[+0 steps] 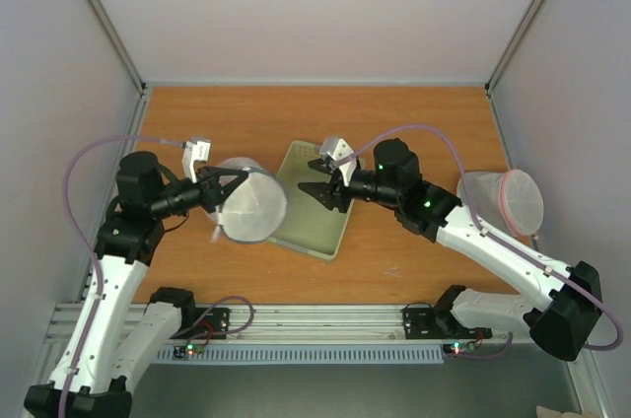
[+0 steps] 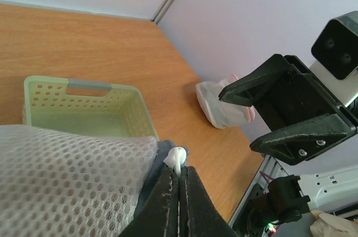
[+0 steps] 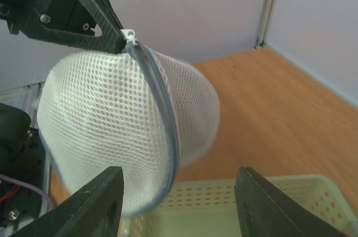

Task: Unzip the laundry bag and remove the bra

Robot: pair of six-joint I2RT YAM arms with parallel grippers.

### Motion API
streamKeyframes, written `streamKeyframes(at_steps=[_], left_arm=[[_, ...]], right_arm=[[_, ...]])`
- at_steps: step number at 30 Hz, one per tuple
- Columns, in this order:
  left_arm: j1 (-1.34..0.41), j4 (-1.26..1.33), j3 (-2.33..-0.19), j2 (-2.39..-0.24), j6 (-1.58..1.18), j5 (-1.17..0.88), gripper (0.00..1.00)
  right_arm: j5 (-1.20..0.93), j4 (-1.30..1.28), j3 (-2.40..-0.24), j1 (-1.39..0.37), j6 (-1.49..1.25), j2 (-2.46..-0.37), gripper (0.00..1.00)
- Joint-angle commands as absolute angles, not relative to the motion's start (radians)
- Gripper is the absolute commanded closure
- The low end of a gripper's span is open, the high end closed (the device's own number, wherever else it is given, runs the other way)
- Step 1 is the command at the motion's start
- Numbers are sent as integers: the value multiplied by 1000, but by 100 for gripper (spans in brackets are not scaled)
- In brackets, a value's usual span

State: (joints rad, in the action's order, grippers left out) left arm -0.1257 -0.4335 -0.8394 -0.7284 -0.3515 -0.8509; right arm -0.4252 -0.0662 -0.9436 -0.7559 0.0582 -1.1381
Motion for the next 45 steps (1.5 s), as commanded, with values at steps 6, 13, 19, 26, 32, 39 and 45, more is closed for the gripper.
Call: streamKeyframes(at_steps=[6, 13, 19, 26, 32, 39, 45], left_arm=[[-123, -383, -913, -742, -277, -878, 99], [-122, -452, -941, -753, -139, -927, 99], [-124, -480, -950, -762, -63, -924, 99], [-127, -484, -950, -757, -69, -925, 99], [-129, -487, -948, -753, -68, -932, 99], [-129, -472, -940, -749, -78, -928, 99], [-127, -477, -935, -745, -124, -854, 99]], right_arm=[[-401, -142, -1152, -857, 154, -1257, 11], [-513, -249, -1289, -876, 325, -1355, 1], [-514, -320, -1377, -856, 441, -1383, 2], [-532, -402, -1477, -909, 344, -1518, 6], [-420, -390, -1470, -911, 313, -1543, 23], [-368, -396, -1459, -911, 277, -1550, 64], [-327, -380, -1408, -911, 265, -1509, 99]])
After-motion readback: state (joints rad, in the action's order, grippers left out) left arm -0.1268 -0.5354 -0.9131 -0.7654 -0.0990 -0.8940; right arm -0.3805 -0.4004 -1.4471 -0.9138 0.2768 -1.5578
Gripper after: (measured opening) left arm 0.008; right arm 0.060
